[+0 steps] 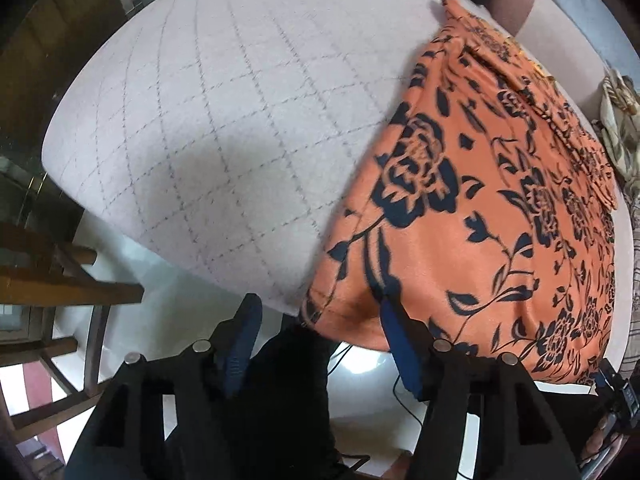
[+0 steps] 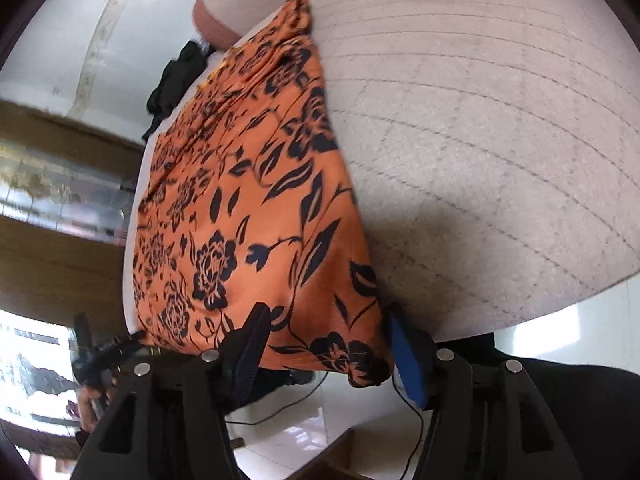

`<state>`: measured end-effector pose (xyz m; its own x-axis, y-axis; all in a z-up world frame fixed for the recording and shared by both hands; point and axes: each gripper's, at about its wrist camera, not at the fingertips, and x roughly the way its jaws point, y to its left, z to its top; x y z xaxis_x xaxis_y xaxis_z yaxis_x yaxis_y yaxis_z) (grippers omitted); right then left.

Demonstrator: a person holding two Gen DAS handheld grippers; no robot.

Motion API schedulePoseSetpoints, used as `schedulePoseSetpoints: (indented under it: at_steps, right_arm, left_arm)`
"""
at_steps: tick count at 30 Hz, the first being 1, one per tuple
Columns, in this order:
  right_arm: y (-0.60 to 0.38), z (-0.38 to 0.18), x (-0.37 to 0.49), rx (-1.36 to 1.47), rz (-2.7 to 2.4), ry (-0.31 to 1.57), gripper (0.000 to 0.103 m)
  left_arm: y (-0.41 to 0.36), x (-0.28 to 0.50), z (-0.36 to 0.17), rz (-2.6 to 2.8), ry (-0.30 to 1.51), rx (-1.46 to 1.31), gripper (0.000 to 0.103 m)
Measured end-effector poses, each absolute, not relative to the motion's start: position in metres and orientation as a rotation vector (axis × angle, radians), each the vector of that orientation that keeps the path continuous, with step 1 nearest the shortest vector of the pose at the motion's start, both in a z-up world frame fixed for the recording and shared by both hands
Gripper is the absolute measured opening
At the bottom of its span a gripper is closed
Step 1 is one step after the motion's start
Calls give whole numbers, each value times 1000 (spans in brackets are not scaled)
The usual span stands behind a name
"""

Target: Fold small clothes

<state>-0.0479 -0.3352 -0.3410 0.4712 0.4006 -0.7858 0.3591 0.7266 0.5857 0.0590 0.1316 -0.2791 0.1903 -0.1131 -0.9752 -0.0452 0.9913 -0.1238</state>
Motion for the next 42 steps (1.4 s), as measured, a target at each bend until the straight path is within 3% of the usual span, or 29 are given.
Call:
schedulePoseSetpoints:
  at_steps: [2,3,6,9,13,16,18,19,21,22,23,25,33,42]
  right_arm:
    - [-329,-339,-46,741,12,1112,42]
    - [-326,-339,-44,708,-2,1119,31]
    - [-322,-338,-44,654,-30,1118,24]
    - [-325,-340,-45,674,-27,1116,24]
    - [-331,-343,-45,728,-16,1120,26]
    - [-332,-344,-46,749,-16,1119,26]
    - [-329,-343,-46,730,-16,1117,26]
    - [-326,-341,-45,703,-14,1117,26]
    - [-322,-340,-44,664,-16,1119,24]
    - [-320,-339,-44,644,-23,1119,23]
    - [-318,-338,-44,625,-27,1115,21]
    - [-316,-338,-44,608,-29,1112,12]
    - [-319,-324,-45,676,43,1071,9]
    - [-329,-279,-21,819,214,972,9]
  left_arm:
    - [124,60,-277,-75,1359,-122,34]
    - [121,60,-277,-81,1358,-115,31]
    - [119,62,-279,-78,1363,-111,29]
    - [125,64,-280,-66,1373,-159,30]
    - [134,66,-287,-38,1414,-175,56]
    - [133,66,-290,-51,1411,-162,56]
    - [128,66,-288,-80,1398,-151,49]
    - [124,67,-288,-86,1396,-148,38]
    - [120,68,-287,-80,1391,-136,34]
    - [119,68,-285,-80,1384,-137,27]
    - [119,67,-284,-84,1373,-139,19]
    - [118,67,-279,-95,1357,-152,12]
    - [125,67,-262,-153,1319,-237,9]
    - [115,94,-206,-288,1240,-289,9]
